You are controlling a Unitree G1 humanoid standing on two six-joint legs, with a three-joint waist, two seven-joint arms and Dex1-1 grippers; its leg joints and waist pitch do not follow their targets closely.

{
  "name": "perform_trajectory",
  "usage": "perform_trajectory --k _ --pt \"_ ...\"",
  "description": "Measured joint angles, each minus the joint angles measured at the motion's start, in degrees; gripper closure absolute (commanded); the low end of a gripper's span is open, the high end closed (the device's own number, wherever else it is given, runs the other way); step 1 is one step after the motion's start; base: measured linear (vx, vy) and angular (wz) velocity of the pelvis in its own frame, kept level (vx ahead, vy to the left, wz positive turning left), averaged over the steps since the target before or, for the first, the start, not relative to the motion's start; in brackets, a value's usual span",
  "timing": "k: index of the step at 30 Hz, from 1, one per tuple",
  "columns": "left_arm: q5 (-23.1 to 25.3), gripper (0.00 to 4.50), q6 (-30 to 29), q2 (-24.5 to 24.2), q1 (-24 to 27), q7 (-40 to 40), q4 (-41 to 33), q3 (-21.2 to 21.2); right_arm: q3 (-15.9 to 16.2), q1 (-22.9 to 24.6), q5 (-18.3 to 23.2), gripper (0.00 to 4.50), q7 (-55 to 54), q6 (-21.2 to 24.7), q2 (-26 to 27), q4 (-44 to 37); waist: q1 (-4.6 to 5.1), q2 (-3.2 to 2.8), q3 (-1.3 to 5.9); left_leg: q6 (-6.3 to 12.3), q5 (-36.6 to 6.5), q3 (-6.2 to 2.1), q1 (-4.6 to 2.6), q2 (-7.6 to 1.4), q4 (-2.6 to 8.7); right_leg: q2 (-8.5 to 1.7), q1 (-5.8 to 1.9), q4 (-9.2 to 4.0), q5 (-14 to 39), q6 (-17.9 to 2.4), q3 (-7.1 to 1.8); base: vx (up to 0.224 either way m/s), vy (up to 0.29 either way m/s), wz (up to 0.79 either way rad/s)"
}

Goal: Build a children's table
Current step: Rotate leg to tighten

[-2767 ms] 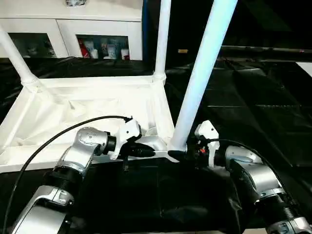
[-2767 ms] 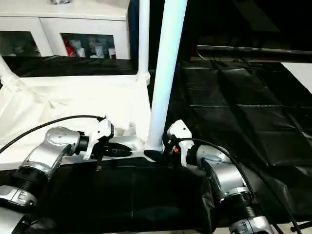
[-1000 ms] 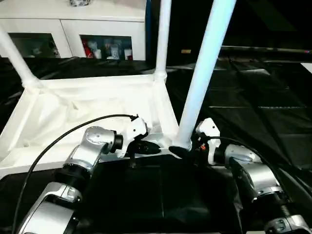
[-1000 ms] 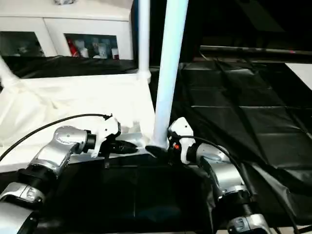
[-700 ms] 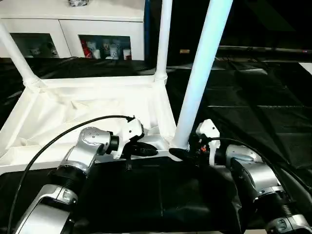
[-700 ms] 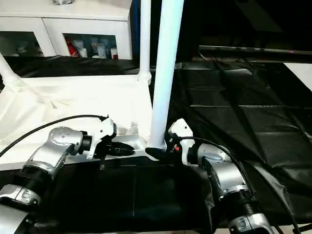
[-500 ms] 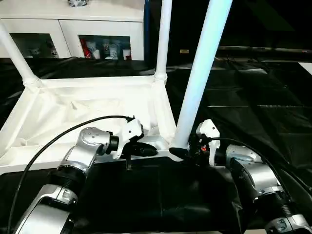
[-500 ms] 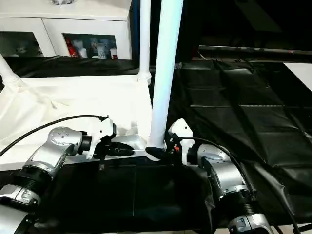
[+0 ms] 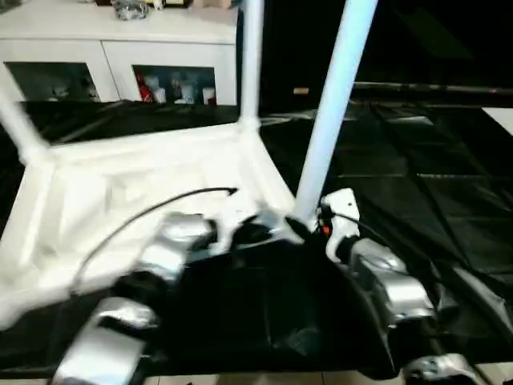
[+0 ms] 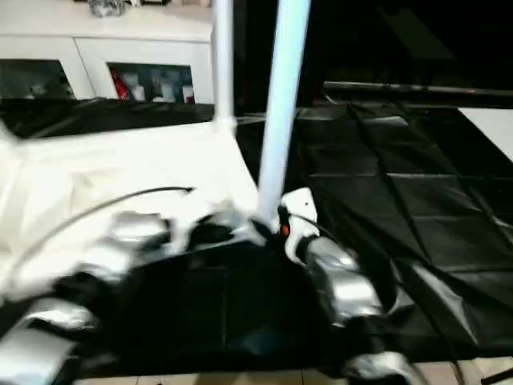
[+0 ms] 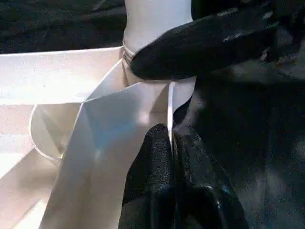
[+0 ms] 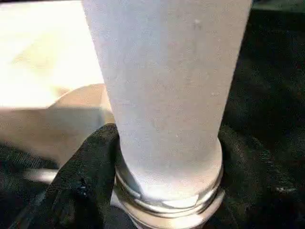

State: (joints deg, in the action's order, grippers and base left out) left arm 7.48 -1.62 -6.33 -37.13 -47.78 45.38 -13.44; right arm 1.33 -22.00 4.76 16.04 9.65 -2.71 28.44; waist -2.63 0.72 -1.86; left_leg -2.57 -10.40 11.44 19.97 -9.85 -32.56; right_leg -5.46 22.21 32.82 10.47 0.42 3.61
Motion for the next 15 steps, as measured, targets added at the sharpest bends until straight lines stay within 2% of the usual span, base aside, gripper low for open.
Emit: perform_trajectory --k 7,8,10,12,13,15 --pt "0.16 4.5 -0.46 0.54 -0.39 0.24 0.37 0.09 -0.62 -0.03 -0.09 1.76 -0.63 -1.25 0.57 0.7 0.25 -0.18 0.07 0.03 0.0 -0.03 0.12 0.02 0.09 0.0 -0.27 -0.68 0.0 0.01 0.05 0.0 0.0 0.0" --pt "0.16 4.5 -0.5 0.44 -0.39 -0.09 0.25 0.13 -0.75 -0.03 -0.03 1.41 0.13 -1.3 0.4 0.69 0.27 -0.17 0.07 0.03 0.0 -0.03 0.14 0.02 0.1 0.0 -0.26 -0.68 0.0 0.01 0.05 0.0 0.0 0.0" --pt "-0.08 4.5 -0.43 -0.29 0.08 -1.63 -0.64 0.18 -0.75 0.06 0.54 1.06 4.48 -1.33 -1.1 0.65 0.3 -0.15 0.05 0.03 0.0 -0.03 0.14 0.01 0.18 0.01 -0.24 -0.68 0.0 0.01 0.07 0.0 0.0 0.0" --pt "-0.54 4.5 -0.39 -0.95 0.46 -2.93 -1.39 0.19 -0.52 0.56 1.18 1.01 7.94 -1.23 -2.28 -0.16 0.26 -0.15 0.05 0.03 0.0 -0.03 0.13 -0.01 0.33 0.04 -0.22 -0.64 -0.02 -0.02 0.08 0.0 0.0 0.0" --pt "-1.19 4.5 -0.34 -1.99 0.84 -4.6 -2.06 0.2 0.18 1.3 1.99 0.79 11.04 -0.99 -3.44 -1.26 0.14 -0.14 0.05 0.03 0.0 -0.04 0.12 -0.02 0.46 0.05 -0.19 -0.59 -0.04 -0.04 0.1 0.0 0.0 0.0" --pt "-2.31 4.5 0.07 -3.82 1.4 -7.66 -2.89 0.27 1.89 1.92 2.82 0.79 16.51 -0.25 -6.3 -2.81 0.09 -0.12 0.03 0.03 0.01 -0.03 0.1 -0.04 0.59 0.08 -0.17 -0.42 -0.11 -0.07 0.11 0.0 0.0 0.0"
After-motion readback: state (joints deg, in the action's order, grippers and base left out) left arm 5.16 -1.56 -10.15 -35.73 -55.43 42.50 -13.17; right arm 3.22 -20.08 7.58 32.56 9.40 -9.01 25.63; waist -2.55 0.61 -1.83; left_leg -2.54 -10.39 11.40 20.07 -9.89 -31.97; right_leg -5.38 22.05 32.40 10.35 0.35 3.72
